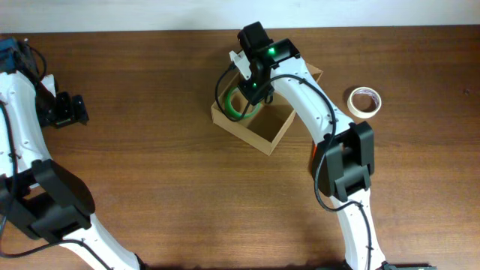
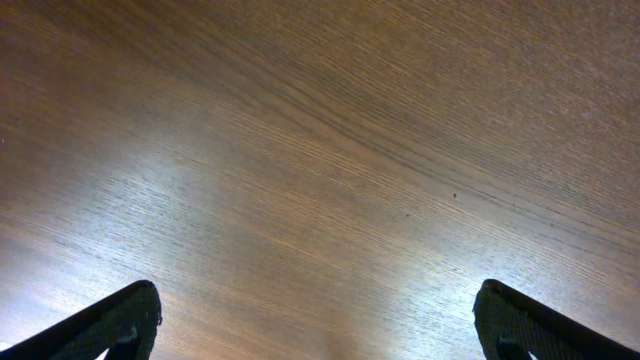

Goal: Pack container
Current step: 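Carry the green tape with the right gripper and lower it into the box, then open the right gripper and lift it away from the box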

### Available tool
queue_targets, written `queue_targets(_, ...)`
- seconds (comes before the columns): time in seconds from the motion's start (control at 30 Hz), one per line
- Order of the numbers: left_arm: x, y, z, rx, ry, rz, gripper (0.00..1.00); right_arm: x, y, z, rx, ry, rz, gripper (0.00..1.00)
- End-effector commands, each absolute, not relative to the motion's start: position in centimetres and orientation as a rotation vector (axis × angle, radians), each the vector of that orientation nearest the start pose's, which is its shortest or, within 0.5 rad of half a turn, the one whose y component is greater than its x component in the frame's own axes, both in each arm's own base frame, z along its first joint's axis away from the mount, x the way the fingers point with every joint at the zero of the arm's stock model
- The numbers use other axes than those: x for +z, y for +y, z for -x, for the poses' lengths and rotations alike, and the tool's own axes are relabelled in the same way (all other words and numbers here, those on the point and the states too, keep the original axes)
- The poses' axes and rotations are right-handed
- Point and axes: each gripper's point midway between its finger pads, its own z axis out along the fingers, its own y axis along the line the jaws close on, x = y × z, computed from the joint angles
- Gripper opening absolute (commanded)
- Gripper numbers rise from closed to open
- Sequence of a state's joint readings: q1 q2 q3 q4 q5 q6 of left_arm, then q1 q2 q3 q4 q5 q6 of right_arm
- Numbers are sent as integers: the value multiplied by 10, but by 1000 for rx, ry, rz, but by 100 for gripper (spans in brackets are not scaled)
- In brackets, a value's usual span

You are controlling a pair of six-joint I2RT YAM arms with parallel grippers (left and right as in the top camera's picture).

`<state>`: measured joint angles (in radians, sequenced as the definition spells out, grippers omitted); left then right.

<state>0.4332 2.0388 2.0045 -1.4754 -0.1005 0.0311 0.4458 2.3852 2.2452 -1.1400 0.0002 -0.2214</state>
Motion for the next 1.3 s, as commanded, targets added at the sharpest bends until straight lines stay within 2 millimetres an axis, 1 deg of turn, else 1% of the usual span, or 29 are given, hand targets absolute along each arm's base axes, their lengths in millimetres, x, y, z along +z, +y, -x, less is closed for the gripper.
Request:
queue_targets(0.0, 150, 183, -356, 154, 3055, 605, 100, 61, 226, -480, 25, 2737, 952, 4)
queue_targets(0.1, 150, 183, -356, 154, 3055, 605, 100, 54, 225, -480, 23, 2750, 955, 4)
queue_targets(0.23, 150, 183, -356, 154, 3055, 605, 100, 54, 222, -484, 23, 2748, 941, 4)
queue_targets(0.33, 150, 183, -356, 154, 3055, 605, 100, 54, 218, -486, 22, 2749, 929, 19)
queue_targets(0.5, 150, 183, -356, 154, 3055, 605, 100, 57, 215, -488, 21, 2749, 917, 24)
queue_targets(0.53, 150, 183, -356, 154, 3055, 605, 100, 59, 215, -488, 21, 2747, 917, 26)
queue_targets(0.6, 150, 183, -356, 154, 3055, 605, 100, 70, 215, -489, 23, 2735, 912, 30)
queue_targets(0.67, 151, 183, -356, 154, 3055, 605, 100, 91, 217, -492, 27, 2703, 902, 33)
queue_targets(0.73, 150, 183, -356, 154, 3055, 605, 100, 124, 219, -495, 34, 2648, 887, 38)
queue_targets(0.8, 150, 183, -356, 154, 3055, 605, 100, 165, 219, -494, 25, 2587, 868, 44)
queue_targets(0.9, 150, 183, -356, 154, 3055, 605, 100, 236, 206, -491, -63, 2470, 793, 52)
queue_targets(0.97, 150, 183, -356, 154, 3055, 605, 100, 281, 193, -481, -110, 2400, 721, 55)
queue_targets(1.0, 150, 183, -356, 154, 3055, 605, 100, 301, 187, -473, -125, 2370, 702, 55)
queue_targets(1.07, 150, 183, -356, 154, 3055, 605, 100, 339, 166, -458, -166, 2313, 644, 55)
queue_targets(1.1, 150, 183, -356, 154, 3055, 605, 100, 357, 151, -451, -194, 2286, 601, 56)
queue_targets(1.17, 150, 183, -356, 154, 3055, 605, 100, 387, 118, -438, -240, 2245, 489, 58)
queue_targets(1.2, 150, 183, -356, 154, 3055, 605, 100, 399, 99, -431, -258, 2231, 430, 59)
queue_targets(1.23, 150, 183, -356, 154, 3055, 605, 100, 405, 83, -425, -270, 2225, 391, 60)
queue_targets(1.27, 150, 183, -356, 154, 3055, 605, 100, 410, 63, -417, -289, 2227, 343, 60)
